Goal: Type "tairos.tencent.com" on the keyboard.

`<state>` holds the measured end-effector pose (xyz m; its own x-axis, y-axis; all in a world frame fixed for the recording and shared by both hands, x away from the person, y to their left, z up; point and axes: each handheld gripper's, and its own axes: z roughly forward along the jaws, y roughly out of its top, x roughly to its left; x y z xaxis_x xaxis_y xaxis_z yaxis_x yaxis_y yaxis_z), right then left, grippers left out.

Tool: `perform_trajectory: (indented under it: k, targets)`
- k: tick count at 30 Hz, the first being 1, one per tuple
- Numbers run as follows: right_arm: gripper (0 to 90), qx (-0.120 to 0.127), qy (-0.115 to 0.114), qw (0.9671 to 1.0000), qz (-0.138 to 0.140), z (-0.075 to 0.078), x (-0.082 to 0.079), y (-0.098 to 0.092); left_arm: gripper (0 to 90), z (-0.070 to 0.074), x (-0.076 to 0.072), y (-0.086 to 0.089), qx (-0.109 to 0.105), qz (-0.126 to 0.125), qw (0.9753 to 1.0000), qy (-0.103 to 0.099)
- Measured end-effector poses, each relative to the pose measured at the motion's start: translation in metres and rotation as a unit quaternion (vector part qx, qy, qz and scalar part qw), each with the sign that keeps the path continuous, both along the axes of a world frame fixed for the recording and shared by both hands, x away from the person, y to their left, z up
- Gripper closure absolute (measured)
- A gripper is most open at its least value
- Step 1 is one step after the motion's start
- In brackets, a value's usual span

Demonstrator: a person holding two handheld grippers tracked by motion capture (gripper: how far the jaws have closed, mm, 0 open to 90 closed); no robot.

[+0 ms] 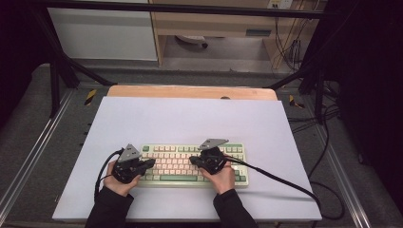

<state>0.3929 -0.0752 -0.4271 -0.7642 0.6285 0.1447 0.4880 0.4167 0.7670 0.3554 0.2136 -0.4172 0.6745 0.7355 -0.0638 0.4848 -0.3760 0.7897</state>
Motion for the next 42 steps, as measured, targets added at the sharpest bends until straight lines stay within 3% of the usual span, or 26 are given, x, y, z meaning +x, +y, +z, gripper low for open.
perform_trajectory:
  k: [6,11,28,42]
  targets:
    - [90.0,-0.006,-0.004,0.9999,0.007,0.009,-0.007,-0.005,89.9,0.001,-0.001,-0.004,0.004,-0.002,1.0,-0.003]
    - [90.0,0.003,0.001,1.0,0.009,0.014,-0.012,-0.014,89.9,0.003,0.001,-0.007,0.007,-0.001,1.0,-0.007]
    - [90.0,0.006,0.003,0.9999,0.011,0.014,-0.023,-0.034,89.9,0.001,0.015,-0.034,0.012,-0.006,0.9999,-0.007]
    - [90.0,0.01,0.001,0.9999,0.01,0.015,-0.028,-0.043,89.9,-0.009,0.023,-0.047,0.022,-0.005,0.9997,-0.001]
